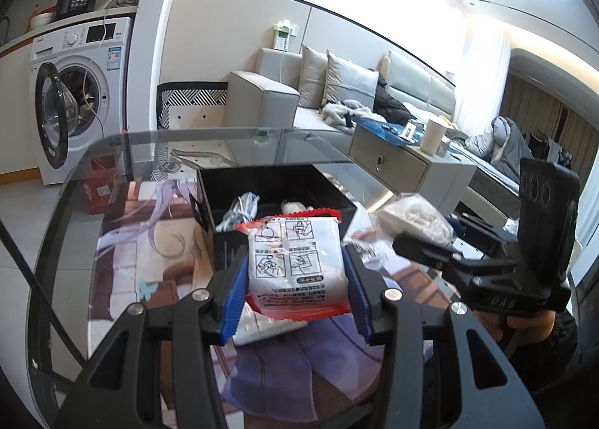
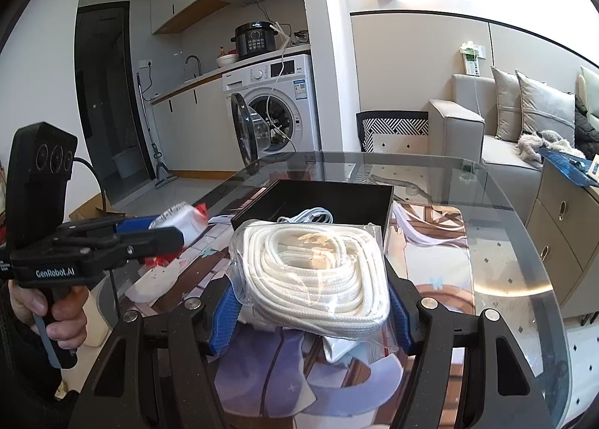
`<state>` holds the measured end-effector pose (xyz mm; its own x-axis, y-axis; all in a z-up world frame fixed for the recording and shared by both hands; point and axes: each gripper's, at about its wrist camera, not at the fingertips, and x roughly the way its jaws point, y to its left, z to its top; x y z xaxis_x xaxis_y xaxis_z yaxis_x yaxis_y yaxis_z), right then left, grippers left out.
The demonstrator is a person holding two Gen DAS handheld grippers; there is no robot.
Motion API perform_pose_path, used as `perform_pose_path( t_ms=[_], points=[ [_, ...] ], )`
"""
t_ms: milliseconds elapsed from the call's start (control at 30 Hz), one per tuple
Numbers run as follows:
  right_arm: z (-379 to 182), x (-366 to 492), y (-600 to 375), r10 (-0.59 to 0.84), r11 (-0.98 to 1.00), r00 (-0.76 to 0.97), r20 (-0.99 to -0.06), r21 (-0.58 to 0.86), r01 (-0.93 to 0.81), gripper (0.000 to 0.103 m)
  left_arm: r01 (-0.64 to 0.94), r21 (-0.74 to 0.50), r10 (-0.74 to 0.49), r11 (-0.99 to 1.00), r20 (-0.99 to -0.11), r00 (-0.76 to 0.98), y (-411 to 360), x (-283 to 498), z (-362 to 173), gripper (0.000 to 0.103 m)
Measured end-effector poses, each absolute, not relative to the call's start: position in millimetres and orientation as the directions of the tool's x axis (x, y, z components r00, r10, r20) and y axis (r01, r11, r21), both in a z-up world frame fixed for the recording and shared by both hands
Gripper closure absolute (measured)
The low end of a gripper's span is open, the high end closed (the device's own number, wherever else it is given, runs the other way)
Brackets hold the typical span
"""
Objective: Organize soft objects
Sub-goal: 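Carry the bagged rope and the white packet over the black box, then lower the rope bag and packet into the box and open both tools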
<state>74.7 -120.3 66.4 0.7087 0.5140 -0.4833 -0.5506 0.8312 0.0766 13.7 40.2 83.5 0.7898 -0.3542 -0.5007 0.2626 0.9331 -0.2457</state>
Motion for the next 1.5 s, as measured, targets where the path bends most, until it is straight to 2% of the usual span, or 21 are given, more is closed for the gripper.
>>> perform_pose_path(
  t_ms=[433, 833, 1267, 1367, 1433, 1500],
  points=[
    [73, 120, -102, 0.495, 0.838, 0.706, -0.507, 0.063, -0.543, 0.037, 0.233, -0.272, -0.345, 0.934, -0.505, 0.791, 43, 70, 81, 0.056],
    [61, 165, -72, 0.425, 0.844, 0.711, -0.560, -0.039, -0.536, 0.037, 0.168, -0.278, -0.298, 0.946, -0.536, 0.790, 45, 119, 68, 0.056],
    [50, 205, -57, 0.432, 0.819, 0.674, -0.598, -0.052, -0.571, 0.036, 0.120, -0.304, -0.280, 0.945, -0.563, 0.777, 50, 145, 57, 0.056],
    [45, 212, -51, 0.434, 0.808, 0.656, -0.617, -0.055, -0.587, 0.030, 0.112, -0.302, -0.273, 0.947, -0.572, 0.773, 51, 148, 55, 0.056],
    [43, 214, -49, 0.431, 0.806, 0.659, -0.617, -0.065, -0.588, 0.014, 0.111, -0.300, -0.272, 0.948, -0.576, 0.771, 51, 149, 55, 0.056],
    [43, 211, -50, 0.432, 0.807, 0.678, -0.595, -0.081, -0.585, 0.009, 0.111, -0.295, -0.270, 0.949, -0.579, 0.770, 50, 149, 54, 0.056]
  ],
)
